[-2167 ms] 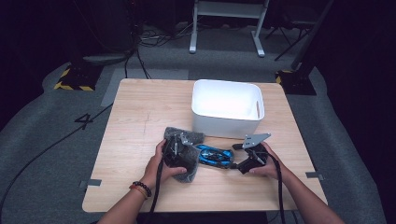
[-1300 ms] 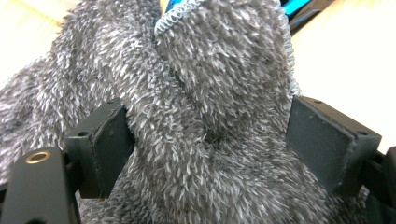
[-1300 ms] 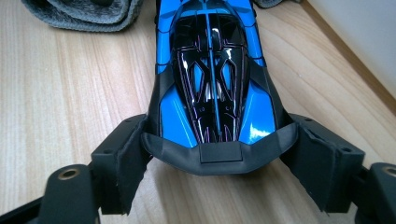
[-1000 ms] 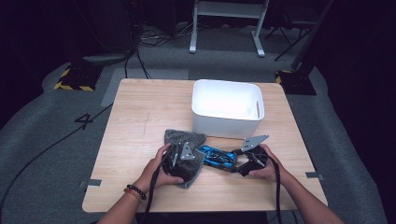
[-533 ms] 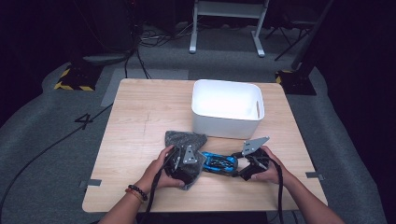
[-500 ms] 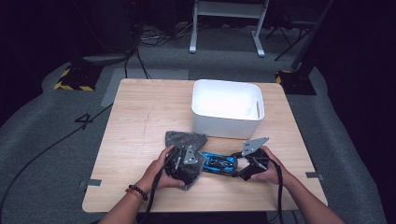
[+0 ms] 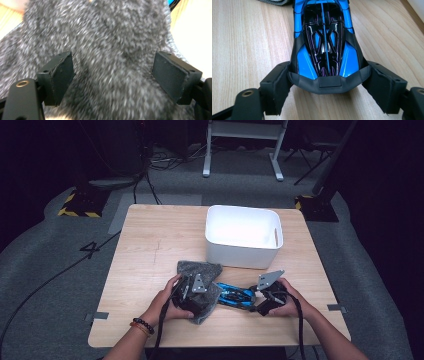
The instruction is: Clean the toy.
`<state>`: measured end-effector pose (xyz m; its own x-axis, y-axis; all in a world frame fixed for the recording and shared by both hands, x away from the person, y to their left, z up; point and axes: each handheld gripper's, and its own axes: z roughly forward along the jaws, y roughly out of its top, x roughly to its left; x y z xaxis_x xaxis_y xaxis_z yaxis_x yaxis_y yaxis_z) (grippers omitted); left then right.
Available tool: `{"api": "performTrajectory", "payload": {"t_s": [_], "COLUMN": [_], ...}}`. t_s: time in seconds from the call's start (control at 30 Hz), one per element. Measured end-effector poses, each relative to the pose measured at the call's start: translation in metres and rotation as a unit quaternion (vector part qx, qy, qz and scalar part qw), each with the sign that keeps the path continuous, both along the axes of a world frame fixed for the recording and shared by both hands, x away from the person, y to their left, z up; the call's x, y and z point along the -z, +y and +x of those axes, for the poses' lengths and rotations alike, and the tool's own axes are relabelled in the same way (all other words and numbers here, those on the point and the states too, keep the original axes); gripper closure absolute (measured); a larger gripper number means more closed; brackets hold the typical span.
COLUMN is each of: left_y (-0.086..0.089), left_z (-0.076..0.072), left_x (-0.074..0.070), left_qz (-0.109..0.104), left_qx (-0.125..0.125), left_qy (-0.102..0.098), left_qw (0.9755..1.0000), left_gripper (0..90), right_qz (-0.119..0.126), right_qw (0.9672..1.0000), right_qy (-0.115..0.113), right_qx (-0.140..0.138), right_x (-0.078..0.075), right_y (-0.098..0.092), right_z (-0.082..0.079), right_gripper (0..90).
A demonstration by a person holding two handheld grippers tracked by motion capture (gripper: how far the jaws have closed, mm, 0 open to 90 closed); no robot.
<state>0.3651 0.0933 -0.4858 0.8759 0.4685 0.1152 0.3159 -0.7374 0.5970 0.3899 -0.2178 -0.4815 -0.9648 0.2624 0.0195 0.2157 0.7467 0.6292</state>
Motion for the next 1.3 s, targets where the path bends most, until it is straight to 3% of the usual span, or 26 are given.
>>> {"api": "performTrajectory", "payload": {"t_s": [0.07, 0.17, 0.2, 0.4, 0.53, 0.6, 0.7, 0.77, 0.97, 1.3], "left_y": [0.003, 0.006, 0.008, 0.017, 0.029, 0.041, 0.059, 0.065, 0.064, 0.06], "left_z": [0.001, 0.004, 0.005, 0.005, 0.003, 0.001, -0.003, -0.004, -0.002, 0.001], "left_x": [0.002, 0.003, 0.002, -0.002, -0.004, -0.003, -0.001, 0.0, 0.001, 0.004], "left_qz": [0.009, -0.004, -0.007, 0.011, 0.023, 0.018, -0.006, -0.013, -0.016, -0.033], "left_qx": [0.001, 0.0, 0.007, -0.004, -0.009, -0.018, -0.035, -0.043, -0.051, -0.056], "left_qy": [0.008, 0.027, 0.04, 0.021, 0.026, 0.033, 0.047, 0.047, 0.044, 0.043], "left_qw": [0.9999, 0.9996, 0.9992, 0.9997, 0.9994, 0.9991, 0.9983, 0.9979, 0.9976, 0.9969], "left_gripper": [18.6, 21.0, 27.5, 64.6, 72.7, 72.8, 72.6, 70.6, 62.9, 55.5], "right_qz": [-0.004, -0.01, -0.007, 0.01, 0.009, -0.003, -0.027, -0.039, -0.052, -0.104], "right_qw": [1.0, 0.9999, 0.9999, 0.9996, 0.9995, 0.9996, 0.9989, 0.9985, 0.9982, 0.9942], "right_qy": [0.0, -0.006, -0.006, -0.026, -0.032, -0.029, -0.035, -0.035, -0.015, 0.002], "right_qx": [0.002, 0.005, 0.005, 0.005, 0.0, -0.006, -0.016, -0.02, -0.028, -0.028], "right_x": [-0.001, -0.005, -0.008, -0.031, -0.036, -0.035, -0.034, -0.034, -0.032, -0.017], "right_y": [0.001, 0.005, 0.006, 0.017, 0.033, 0.042, 0.055, 0.064, 0.087, 0.113], "right_z": [0.0, 0.001, 0.0, 0.001, 0.004, 0.005, 0.007, 0.01, 0.017, 0.021], "right_gripper": [22.9, 21.0, 20.8, 21.0, 21.5, 21.4, 21.2, 20.9, 21.4, 19.9]}}
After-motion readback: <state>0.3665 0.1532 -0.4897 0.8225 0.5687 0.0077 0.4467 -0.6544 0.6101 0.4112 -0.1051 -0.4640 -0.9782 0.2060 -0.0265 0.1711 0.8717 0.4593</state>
